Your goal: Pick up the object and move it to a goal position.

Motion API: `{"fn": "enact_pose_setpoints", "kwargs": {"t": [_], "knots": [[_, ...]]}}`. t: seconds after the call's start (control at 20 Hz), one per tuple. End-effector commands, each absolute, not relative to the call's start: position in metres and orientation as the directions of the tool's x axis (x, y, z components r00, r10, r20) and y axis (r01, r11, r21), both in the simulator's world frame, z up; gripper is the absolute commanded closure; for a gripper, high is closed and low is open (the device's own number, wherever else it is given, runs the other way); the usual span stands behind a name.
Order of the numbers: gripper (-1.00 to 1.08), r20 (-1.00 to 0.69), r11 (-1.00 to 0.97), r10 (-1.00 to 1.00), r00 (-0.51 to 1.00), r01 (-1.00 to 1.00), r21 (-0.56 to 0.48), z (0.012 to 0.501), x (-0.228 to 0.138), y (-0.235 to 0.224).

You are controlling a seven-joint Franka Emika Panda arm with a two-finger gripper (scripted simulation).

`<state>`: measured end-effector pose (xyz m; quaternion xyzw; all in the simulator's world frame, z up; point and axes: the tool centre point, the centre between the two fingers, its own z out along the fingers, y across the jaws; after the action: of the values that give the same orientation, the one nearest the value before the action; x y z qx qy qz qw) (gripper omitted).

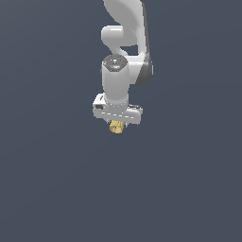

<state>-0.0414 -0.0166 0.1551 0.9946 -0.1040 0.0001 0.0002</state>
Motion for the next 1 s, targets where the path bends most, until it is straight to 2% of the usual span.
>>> {"fn": "enact_pose_setpoints", "kwargs": {"t": [0.0,0.5,0.95], "knots": [[1.08,0.000,-0.978,-0.207,0.978,-0.207,0.001,0.183,-0.043,-0.010],[1.08,0.000,-0.979,-0.206,0.979,-0.206,0.001,0.269,-0.046,0.010],[1.08,0.000,-0.979,-0.206,0.979,-0.206,0.000,0.301,-0.045,0.017]]}}
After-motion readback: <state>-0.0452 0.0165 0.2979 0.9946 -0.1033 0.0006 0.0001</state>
